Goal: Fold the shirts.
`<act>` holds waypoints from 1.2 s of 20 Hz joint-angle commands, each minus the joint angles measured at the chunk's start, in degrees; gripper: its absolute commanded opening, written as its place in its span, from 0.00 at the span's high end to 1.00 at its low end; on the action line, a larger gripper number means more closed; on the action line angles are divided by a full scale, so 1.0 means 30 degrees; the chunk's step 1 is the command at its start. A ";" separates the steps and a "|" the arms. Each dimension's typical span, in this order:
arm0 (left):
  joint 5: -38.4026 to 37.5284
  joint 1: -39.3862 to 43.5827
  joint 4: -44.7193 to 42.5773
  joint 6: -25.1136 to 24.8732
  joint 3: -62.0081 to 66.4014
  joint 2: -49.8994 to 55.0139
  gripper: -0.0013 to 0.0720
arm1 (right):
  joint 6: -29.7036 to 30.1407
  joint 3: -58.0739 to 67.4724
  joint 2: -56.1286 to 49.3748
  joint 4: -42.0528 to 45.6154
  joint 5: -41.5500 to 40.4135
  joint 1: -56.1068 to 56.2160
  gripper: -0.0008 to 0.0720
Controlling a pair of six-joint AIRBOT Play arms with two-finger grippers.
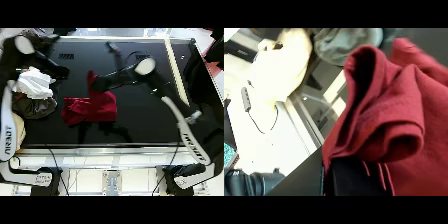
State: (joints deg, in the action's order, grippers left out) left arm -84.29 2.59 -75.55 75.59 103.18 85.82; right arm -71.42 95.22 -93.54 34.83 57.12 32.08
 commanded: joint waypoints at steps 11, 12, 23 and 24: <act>-0.0299 -0.1690 -0.0248 -0.0007 -0.0015 -0.1355 0.97 | -0.2827 0.4393 -0.2543 0.9238 0.3417 -0.1632 0.38; -0.0291 -0.1690 -0.0248 -0.0007 -0.0015 -0.1355 0.97 | -0.3708 0.4401 -0.2572 1.0979 0.5085 -0.2849 0.38; -0.0277 -0.1690 -0.0248 -0.0022 -0.0051 -0.1319 0.97 | -0.4823 0.0933 -0.6885 0.1297 0.8830 -0.8510 0.26; -0.0277 -0.1690 -0.0248 -0.0036 -0.0051 -0.1319 0.97 | -0.4823 0.0933 -0.7308 0.1268 0.8816 -0.8240 0.26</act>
State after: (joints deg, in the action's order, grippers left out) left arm -85.17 -2.42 -76.27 75.57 103.04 81.82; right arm -85.69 99.33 -111.81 43.77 81.84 7.57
